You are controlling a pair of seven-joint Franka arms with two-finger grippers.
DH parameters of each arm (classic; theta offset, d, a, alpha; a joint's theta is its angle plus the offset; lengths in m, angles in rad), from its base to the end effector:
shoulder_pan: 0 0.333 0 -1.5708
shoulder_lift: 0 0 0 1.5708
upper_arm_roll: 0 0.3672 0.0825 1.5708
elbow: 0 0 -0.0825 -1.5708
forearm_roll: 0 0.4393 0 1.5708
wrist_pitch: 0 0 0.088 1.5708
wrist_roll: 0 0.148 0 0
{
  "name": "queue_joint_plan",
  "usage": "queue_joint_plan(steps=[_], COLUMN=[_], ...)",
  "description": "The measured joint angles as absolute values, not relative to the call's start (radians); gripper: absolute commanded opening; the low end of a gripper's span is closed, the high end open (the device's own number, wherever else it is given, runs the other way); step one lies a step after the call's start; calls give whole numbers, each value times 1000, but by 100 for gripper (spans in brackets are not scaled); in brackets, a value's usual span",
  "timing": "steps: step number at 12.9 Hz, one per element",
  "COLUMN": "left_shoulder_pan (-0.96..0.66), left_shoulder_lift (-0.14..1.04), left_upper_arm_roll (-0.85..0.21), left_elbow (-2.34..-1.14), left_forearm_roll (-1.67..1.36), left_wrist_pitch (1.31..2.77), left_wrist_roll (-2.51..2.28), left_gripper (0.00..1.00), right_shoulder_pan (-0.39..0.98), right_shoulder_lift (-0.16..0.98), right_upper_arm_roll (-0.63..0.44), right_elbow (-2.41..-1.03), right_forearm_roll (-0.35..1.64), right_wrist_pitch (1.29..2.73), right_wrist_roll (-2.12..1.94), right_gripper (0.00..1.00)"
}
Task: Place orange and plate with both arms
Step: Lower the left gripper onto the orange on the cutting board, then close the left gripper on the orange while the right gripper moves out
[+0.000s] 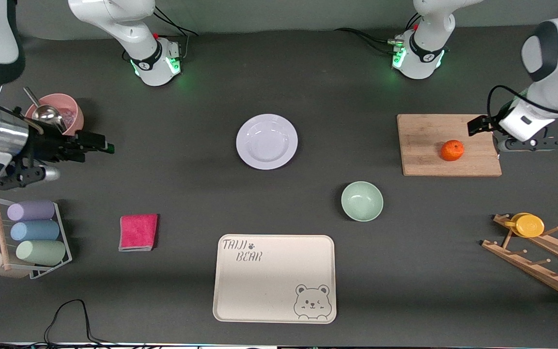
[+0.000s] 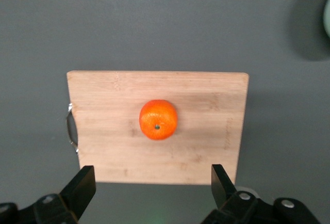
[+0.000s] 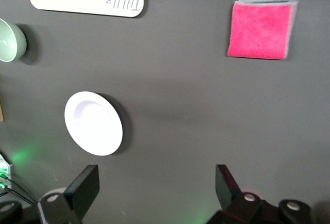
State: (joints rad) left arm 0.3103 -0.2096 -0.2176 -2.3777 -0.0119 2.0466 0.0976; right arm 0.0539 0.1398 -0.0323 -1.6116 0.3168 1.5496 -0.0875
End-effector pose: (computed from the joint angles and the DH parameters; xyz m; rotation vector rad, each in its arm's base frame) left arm 0.4815 0.0442 0.3705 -3.1129 -0.0135 0.2009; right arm 0.6365 0.0615 0.5319 -2.8085 -0.1172 0.2696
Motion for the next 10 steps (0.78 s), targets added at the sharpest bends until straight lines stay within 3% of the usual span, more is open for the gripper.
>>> queue_joint_plan(steps=[3, 10], left_shoulder_pan=[314, 346], left_shoulder_lift=[-193, -29], left_upper_arm_roll=[-213, -209], left_elbow=[-2504, -2614], left_forearm_roll=[-12, -12], left_wrist_pitch=[2214, 2519], left_wrist_roll=[96, 70], left_gripper=[100, 100], right_shoulder_pan=[52, -29], right_shoulder_lift=[188, 322], right_upper_arm_roll=[-34, -39], right_elbow=[-1638, -1640], right_forearm_roll=[380, 551], right_wrist_pitch=[1575, 1590], right_wrist_roll=[-85, -84], right_gripper=[100, 100])
